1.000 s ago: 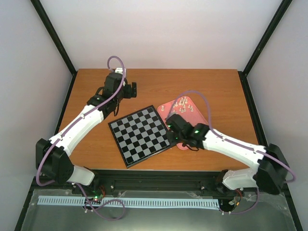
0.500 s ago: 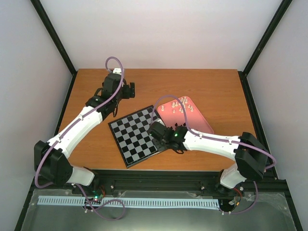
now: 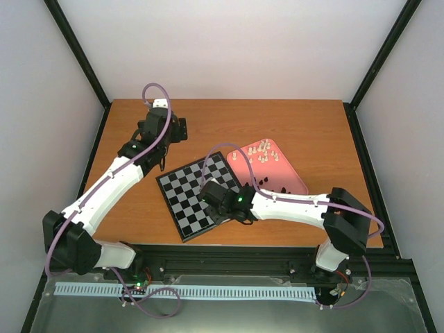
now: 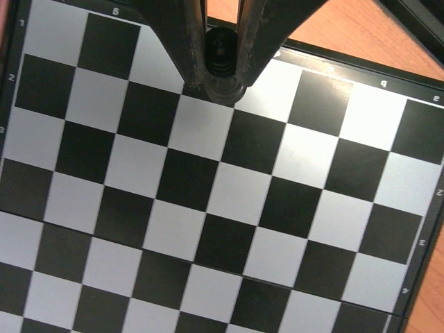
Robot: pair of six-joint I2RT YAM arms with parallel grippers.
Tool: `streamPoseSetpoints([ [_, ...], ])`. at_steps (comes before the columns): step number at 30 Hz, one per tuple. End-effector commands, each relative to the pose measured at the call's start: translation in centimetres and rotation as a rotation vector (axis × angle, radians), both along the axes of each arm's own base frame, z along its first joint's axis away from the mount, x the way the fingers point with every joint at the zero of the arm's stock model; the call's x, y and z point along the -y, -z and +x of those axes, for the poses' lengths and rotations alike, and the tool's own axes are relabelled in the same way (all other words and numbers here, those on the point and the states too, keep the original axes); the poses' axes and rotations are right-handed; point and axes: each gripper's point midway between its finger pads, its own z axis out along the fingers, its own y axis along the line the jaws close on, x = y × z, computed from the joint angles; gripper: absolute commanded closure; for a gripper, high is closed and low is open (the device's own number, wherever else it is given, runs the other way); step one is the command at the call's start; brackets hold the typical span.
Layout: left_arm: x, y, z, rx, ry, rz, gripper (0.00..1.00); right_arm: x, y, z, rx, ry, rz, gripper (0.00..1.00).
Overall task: Set up the chess pieces on the board
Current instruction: Place the chess piece on the chessboard.
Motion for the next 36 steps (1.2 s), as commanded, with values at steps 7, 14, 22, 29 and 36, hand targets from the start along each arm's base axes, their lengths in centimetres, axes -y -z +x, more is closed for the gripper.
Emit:
streamPoseSetpoints([
  [7,-3.7,-2.0,-0.8,0.028,-0.114,-0.037,0.0,-4.2,-0.9,-1.8,0.009,-0.103,0.03,0.97],
  [14,-4.2,-2.2,-1.6,0.041,-0.118,-0.03,0.0,-4.1,0.3,-1.9,0.0,-0.079,-0.017,0.97],
  [22,-4.3,-2.2,-2.0,0.05,-0.112,-0.038,0.0,-2.4,1.8,-2.4,-0.008,-0.039,-0.081,0.97],
  [29,-4.3,-1.8,-2.0,0.047,-0.109,-0.04,0.0,-1.9,2.8,-2.5,0.014,-0.011,-0.122,0.97],
  [36,-4.3,-1.9,-2.1,0.053,-0.106,-0.044,0.0,-1.3,3.1,-2.3,0.028,0.008,-0.134,0.97],
])
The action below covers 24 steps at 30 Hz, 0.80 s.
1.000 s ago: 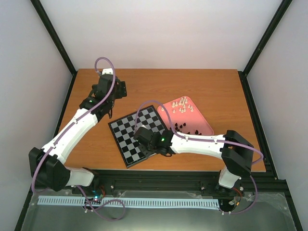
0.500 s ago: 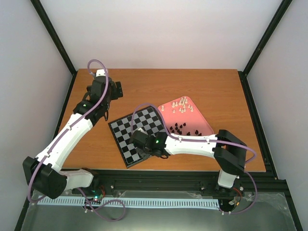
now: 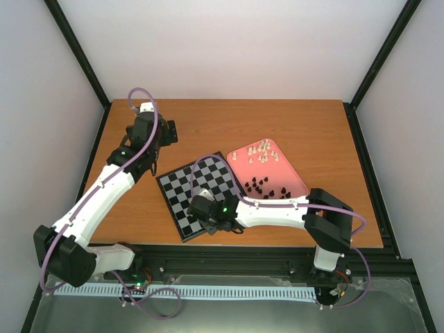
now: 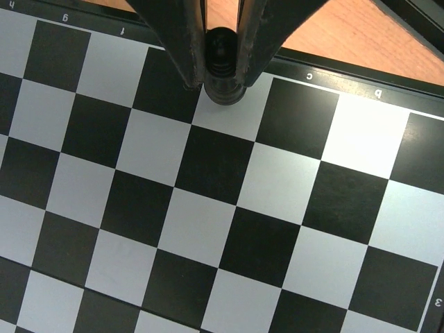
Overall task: Set up the chess pieces on the board
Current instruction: Place the chess piece on the chessboard.
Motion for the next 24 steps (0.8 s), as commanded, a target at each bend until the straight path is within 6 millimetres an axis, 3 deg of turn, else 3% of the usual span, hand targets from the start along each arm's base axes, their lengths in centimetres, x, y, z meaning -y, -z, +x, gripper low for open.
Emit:
streamPoseSetpoints([
  [1,-0.3,-1.3,-0.3,0.043,-0.004,-0.029,0.0,0.4,0.5,0.3,0.027,0.028,-0.021,0.97],
  [14,-0.2,-1.3,-0.3,0.045,0.002,-0.029,0.0,0.0,1.0,0.5,0.033,0.022,-0.029,0.97],
  [24,-0.2,-1.3,-0.3,0.045,0.002,-0.025,0.0,-0.8,0.3,0.5,0.037,0.005,0.004,0.97],
])
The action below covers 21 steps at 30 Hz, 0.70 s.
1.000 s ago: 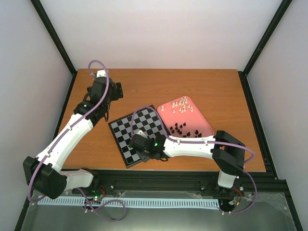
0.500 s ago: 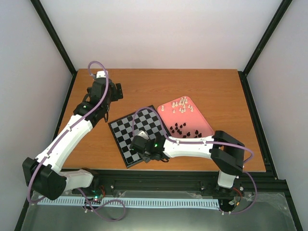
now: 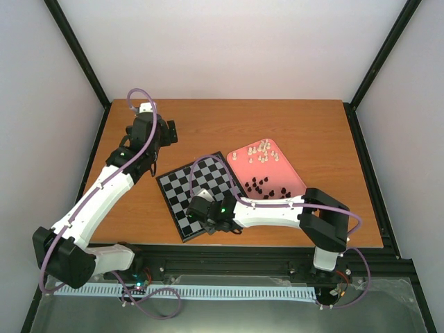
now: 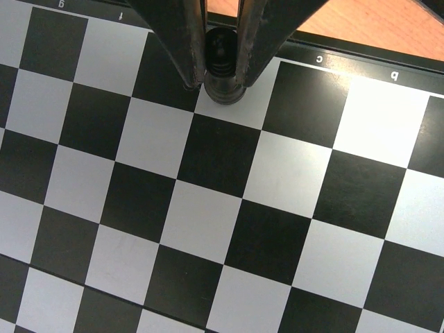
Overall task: Set up the chess pieces on the board
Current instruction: Place the chess piece on the chessboard.
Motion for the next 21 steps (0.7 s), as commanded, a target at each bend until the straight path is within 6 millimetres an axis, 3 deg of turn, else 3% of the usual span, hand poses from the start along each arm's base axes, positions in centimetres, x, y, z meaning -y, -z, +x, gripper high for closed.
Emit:
streamPoseSetpoints([
  [1,-0.34,-1.1,-0.11,0.037,-0.009,-0.015,0.0,-0.79,-0.33,-0.03,0.012,-0.012,0.019,0.97],
  [10,-0.21,-0.81,0.05,0.03,-0.007,-0.014,0.0,-0.8,0.25,-0.51,-0.018,-0.02,0.015,0.96],
  [21,-0.29,-0.98,-0.05,0.034,-0.006,-0.011,0.0,-1.31,-0.24,-0.75,-0.024,-0.043,0.037,0.74],
])
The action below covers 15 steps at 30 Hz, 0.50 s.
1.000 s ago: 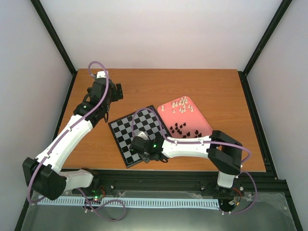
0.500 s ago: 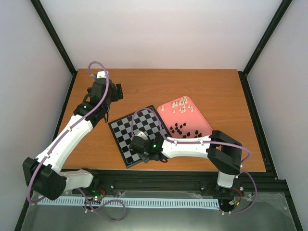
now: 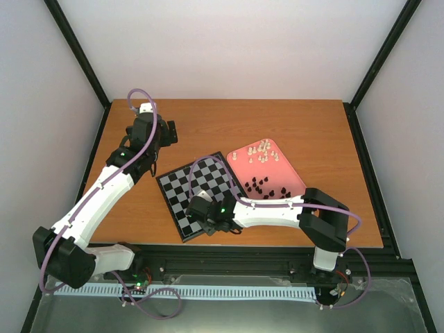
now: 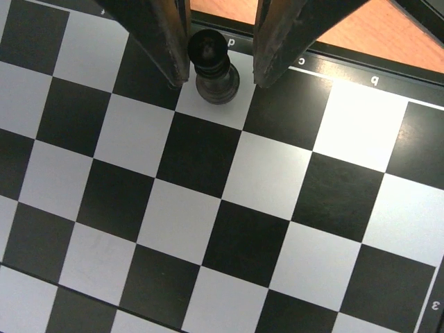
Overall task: Set up the chess pieces on the board
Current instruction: Place the chess piece on the chessboard.
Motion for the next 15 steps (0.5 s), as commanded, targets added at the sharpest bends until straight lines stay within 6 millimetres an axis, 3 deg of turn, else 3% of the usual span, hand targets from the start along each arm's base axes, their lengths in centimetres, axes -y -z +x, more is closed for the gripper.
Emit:
streamPoseSetpoints([
  [1,-0.3,-1.2,-0.1,0.038,-0.006,-0.013,0.0,-1.0,-0.6,-0.4,-0.001,-0.023,0.032,0.72],
  [9,-0.3,-1.5,-0.2,0.044,-0.004,-0.014,0.0,-1.3,-3.4,-0.3,0.026,-0.031,0.1,0.63],
  [13,-0.3,-1.5,-0.3,0.046,-0.003,-0.016,0.0,-0.8,-5.4,0.3,0.078,-0.013,0.131,0.5],
  [14,-0.3,-1.5,-0.3,0.046,-0.001,-0.018,0.0,-0.7,-5.9,0.5,0.093,-0.009,0.137,0.41],
  [15,-0.3,-1.4,-0.2,0.044,0.001,-0.018,0.0,-0.5,-6.4,0.7,0.108,-0.001,0.144,0.38],
])
